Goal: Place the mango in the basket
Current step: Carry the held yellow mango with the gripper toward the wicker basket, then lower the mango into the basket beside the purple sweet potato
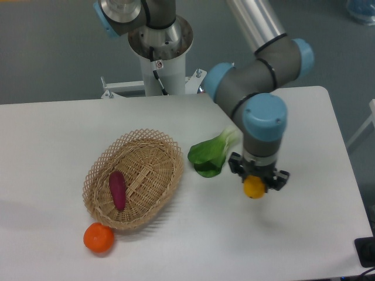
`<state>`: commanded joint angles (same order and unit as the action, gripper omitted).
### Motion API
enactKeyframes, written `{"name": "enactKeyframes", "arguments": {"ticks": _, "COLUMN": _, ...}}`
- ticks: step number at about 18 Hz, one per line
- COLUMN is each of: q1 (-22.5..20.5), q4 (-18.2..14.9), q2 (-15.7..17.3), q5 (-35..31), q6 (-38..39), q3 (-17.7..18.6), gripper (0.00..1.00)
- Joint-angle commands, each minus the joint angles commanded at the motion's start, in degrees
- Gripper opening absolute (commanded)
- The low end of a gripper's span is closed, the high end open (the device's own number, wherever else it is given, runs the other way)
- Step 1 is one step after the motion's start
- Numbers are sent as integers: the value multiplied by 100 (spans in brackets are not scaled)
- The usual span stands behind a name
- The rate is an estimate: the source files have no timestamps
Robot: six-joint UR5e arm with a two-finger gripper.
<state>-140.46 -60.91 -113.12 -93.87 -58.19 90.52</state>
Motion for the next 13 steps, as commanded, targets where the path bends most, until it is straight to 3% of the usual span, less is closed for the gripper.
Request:
{"name": "enactKeyframes", "arguments": {"ticks": 9, "q1": 887, "q4": 44, "q2": 422, "q5": 0, "q6": 229, "q3": 677, "gripper": 41}}
{"name": "enactKeyframes", "arguments": {"ticks": 13, "q1": 1371, "q4": 316, "q2": 414, "q5": -9, "q6": 527, "q3": 826, "gripper": 42}}
